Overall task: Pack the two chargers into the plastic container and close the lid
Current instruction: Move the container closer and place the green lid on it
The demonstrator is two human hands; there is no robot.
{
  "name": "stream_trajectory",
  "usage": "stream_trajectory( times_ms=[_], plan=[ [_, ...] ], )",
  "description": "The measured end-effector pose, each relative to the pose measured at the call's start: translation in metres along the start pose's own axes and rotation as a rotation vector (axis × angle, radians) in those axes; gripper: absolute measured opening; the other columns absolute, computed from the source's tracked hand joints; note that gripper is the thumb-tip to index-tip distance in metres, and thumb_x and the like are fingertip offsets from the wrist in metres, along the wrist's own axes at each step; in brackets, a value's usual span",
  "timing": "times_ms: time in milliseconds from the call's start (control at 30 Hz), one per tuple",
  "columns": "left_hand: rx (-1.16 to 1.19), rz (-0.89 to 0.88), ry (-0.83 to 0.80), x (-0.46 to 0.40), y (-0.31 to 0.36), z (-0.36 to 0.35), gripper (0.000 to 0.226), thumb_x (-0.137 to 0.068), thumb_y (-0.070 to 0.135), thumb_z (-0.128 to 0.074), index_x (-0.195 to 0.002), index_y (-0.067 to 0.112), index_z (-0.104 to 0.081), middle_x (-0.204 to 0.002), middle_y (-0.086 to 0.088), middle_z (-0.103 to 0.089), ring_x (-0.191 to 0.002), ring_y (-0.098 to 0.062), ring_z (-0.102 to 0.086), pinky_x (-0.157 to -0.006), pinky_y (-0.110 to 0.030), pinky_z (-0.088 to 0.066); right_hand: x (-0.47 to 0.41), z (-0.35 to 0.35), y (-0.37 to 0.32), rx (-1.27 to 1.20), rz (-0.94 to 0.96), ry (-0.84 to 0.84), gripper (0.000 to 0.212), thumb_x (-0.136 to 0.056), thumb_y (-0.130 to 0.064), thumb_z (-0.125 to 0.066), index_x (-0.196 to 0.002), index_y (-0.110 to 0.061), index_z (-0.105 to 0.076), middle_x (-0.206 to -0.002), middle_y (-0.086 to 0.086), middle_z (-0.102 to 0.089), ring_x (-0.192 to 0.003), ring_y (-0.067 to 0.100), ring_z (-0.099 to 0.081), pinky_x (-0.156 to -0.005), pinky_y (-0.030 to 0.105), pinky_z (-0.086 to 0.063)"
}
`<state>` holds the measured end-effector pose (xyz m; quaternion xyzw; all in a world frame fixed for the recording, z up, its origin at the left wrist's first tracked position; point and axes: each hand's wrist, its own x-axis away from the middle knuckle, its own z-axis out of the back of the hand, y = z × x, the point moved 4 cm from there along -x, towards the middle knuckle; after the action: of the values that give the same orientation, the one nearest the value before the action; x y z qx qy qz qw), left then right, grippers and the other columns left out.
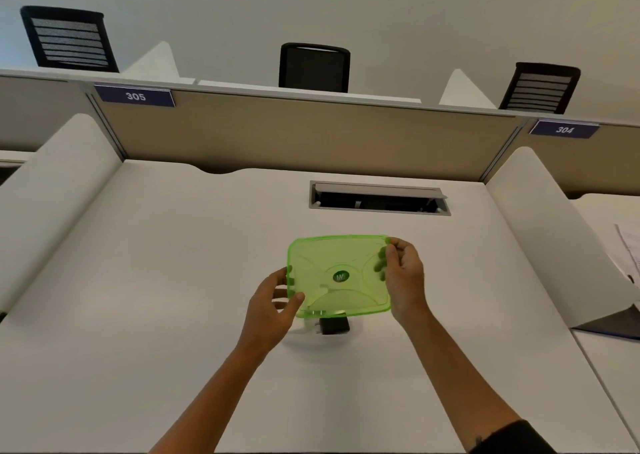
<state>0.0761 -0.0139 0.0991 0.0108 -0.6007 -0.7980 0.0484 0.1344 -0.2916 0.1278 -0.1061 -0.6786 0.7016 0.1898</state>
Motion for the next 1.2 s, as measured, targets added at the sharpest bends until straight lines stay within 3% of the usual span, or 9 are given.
stream_trajectory(
  times_ms=[100,200,333,467,567,700,867,1067,1200],
  plan=[
    [-0.057,0.064,0.051,0.001,-0.014,0.007,0.053,-0.095,0.017,-0.077,-0.144,0.016,-0.059,-0.126,0.001,-0.066,-0.102,-0.012,-0.07,-0.08,-0.025,-0.062,-0.002,-0.012,0.022,0.08,-0.11,-0.021,0.016,-0.107,-0.016,-0.053,-0.119,-0.015,-0.064,-0.096,0.004,-0.067,-0.069,0.013,-0.061,-0.056,0.025,-0.052],
    [-0.14,0.127,0.042,0.001,-0.026,0.01,0.052,-0.095,0.023,-0.076,-0.144,0.017,-0.06,-0.118,0.003,-0.06,-0.095,-0.011,-0.068,-0.087,-0.041,-0.062,0.0,-0.018,0.042,0.215,-0.172,-0.102,0.017,-0.104,-0.017,-0.058,-0.12,-0.02,-0.062,-0.108,0.005,-0.067,-0.076,0.014,-0.064,-0.059,0.025,-0.057],
    [-0.217,0.168,-0.016,-0.004,-0.034,0.008,0.053,-0.096,0.025,-0.075,-0.146,0.018,-0.058,-0.118,-0.001,-0.055,-0.088,-0.012,-0.067,-0.082,-0.034,-0.06,0.002,-0.019,0.058,0.408,-0.19,-0.131,0.027,-0.097,-0.022,-0.07,-0.122,-0.022,-0.063,-0.109,0.005,-0.067,-0.087,0.021,-0.068,-0.081,0.045,-0.063],
    [-0.29,0.164,-0.085,-0.012,-0.035,0.002,0.05,-0.096,0.024,-0.075,-0.144,0.017,-0.062,-0.122,-0.01,-0.054,-0.086,-0.022,-0.07,-0.086,-0.038,-0.061,0.002,-0.019,0.062,0.52,-0.161,-0.101,0.033,-0.094,-0.024,-0.074,-0.125,-0.016,-0.065,-0.107,0.004,-0.068,-0.094,0.023,-0.067,-0.079,0.034,-0.055],
    [-0.329,0.181,-0.108,-0.016,-0.04,0.001,0.052,-0.097,0.025,-0.074,-0.145,0.015,-0.06,-0.125,-0.013,-0.051,-0.093,-0.026,-0.069,-0.094,-0.041,-0.059,0.002,-0.02,0.065,0.558,-0.158,-0.103,0.034,-0.093,-0.026,-0.076,-0.123,-0.013,-0.066,-0.104,0.004,-0.069,-0.094,0.024,-0.068,-0.084,0.037,-0.058],
    [-0.335,0.184,-0.098,-0.018,-0.05,0.003,0.061,-0.096,0.027,-0.075,-0.152,0.017,-0.053,-0.126,-0.01,-0.047,-0.099,-0.025,-0.064,-0.096,-0.034,-0.054,0.004,-0.025,0.069,0.583,-0.153,-0.115,0.036,-0.093,-0.027,-0.076,-0.125,-0.012,-0.066,-0.108,0.005,-0.069,-0.096,0.023,-0.066,-0.086,0.036,-0.057],
    [-0.359,0.224,-0.093,-0.019,-0.064,0.006,0.073,-0.095,0.028,-0.077,-0.158,0.014,-0.045,-0.136,-0.013,-0.045,-0.126,-0.034,-0.056,-0.112,-0.048,-0.048,0.005,-0.031,0.072,0.607,-0.155,-0.114,0.036,-0.094,-0.025,-0.076,-0.125,-0.008,-0.066,-0.115,0.009,-0.07,-0.099,0.024,-0.065,-0.084,0.033,-0.052],
    [-0.319,0.212,-0.103,-0.022,-0.069,0.007,0.073,-0.095,0.025,-0.076,-0.159,0.015,-0.042,-0.135,-0.013,-0.046,-0.12,-0.032,-0.058,-0.109,-0.046,-0.051,0.004,-0.034,0.072,0.641,-0.148,-0.117,0.039,-0.095,-0.026,-0.074,-0.128,-0.007,-0.066,-0.122,0.012,-0.069,-0.109,0.029,-0.066,-0.09,0.035,-0.053],
    [-0.236,0.243,-0.082,-0.027,-0.07,0.007,0.065,-0.097,0.024,-0.074,-0.156,0.015,-0.046,-0.137,-0.015,-0.049,-0.116,-0.029,-0.063,-0.104,-0.048,-0.056,0.006,-0.035,0.073,0.674,-0.139,-0.124,0.042,-0.093,-0.027,-0.077,-0.128,-0.008,-0.066,-0.129,0.013,-0.054,-0.099,0.021,-0.057,-0.088,0.028,-0.044]
  ],
)
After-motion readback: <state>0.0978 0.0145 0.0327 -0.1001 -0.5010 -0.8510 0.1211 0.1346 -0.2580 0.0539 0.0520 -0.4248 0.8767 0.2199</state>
